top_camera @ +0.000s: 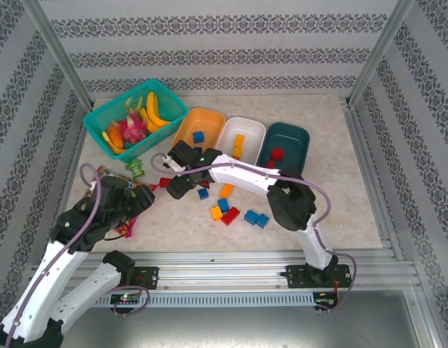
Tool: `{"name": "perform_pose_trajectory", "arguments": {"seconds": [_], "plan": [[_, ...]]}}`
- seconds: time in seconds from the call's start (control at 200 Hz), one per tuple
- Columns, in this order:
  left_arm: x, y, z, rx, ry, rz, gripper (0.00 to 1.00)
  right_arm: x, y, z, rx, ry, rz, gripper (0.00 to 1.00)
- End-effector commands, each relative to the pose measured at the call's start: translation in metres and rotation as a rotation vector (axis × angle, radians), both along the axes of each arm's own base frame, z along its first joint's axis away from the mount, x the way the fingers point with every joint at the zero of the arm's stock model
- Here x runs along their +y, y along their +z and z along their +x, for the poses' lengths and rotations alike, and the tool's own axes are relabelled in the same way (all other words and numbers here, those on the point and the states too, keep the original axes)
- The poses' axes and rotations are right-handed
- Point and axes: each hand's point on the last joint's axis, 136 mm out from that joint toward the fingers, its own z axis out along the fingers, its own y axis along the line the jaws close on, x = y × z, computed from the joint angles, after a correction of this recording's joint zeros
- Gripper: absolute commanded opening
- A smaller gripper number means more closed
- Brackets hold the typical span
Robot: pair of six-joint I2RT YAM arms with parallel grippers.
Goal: Sort the legos into containers by color
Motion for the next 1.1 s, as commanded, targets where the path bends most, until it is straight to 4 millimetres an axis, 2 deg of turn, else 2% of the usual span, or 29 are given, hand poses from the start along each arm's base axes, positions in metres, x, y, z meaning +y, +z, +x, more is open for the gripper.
{"name": "perform_pose_trajectory", "arguments": {"seconds": [0.0, 0.245, 0.4, 0.56, 0.664, 0.739, 0.819, 0.914, 1.004, 1.099], "plan": [[0.014, -0.004, -0.018, 0.048, 0.054, 0.017, 0.9, 0.007, -0.012, 0.008, -0.012, 0.053, -0.054, 0.76], [0.025, 0.01, -0.036, 0.015, 0.058, 0.023, 0.89, 0.026, -0.05, 0.023, -0.002, 0.054, -0.106, 0.76], [0.026, 0.013, -0.04, 0.018, 0.041, 0.032, 0.88, 0.034, -0.063, 0.035, -0.012, 0.044, -0.139, 0.76], [0.026, 0.018, -0.042, 0.009, 0.031, 0.034, 0.88, 0.035, -0.077, 0.036, 0.007, 0.031, -0.162, 0.66], [0.026, 0.02, -0.042, 0.004, 0.027, 0.035, 0.87, 0.033, -0.081, 0.034, 0.018, 0.022, -0.168, 0.55], [0.025, 0.021, -0.041, 0.0, 0.022, 0.032, 0.87, 0.034, -0.08, 0.032, 0.024, 0.027, -0.162, 0.44], [0.023, 0.021, -0.039, -0.005, 0.015, 0.027, 0.87, 0.035, -0.073, 0.032, 0.011, 0.027, -0.147, 0.34], [0.014, 0.021, -0.034, -0.017, -0.023, 0.006, 0.87, 0.035, -0.052, 0.036, -0.02, 0.009, -0.119, 0.26], [-0.002, 0.026, -0.024, -0.044, -0.09, -0.028, 0.87, 0.031, -0.017, 0.042, -0.064, -0.025, -0.071, 0.2], [-0.022, 0.037, -0.007, -0.081, -0.175, -0.062, 0.87, 0.02, 0.031, 0.049, -0.109, -0.081, 0.008, 0.2]]}}
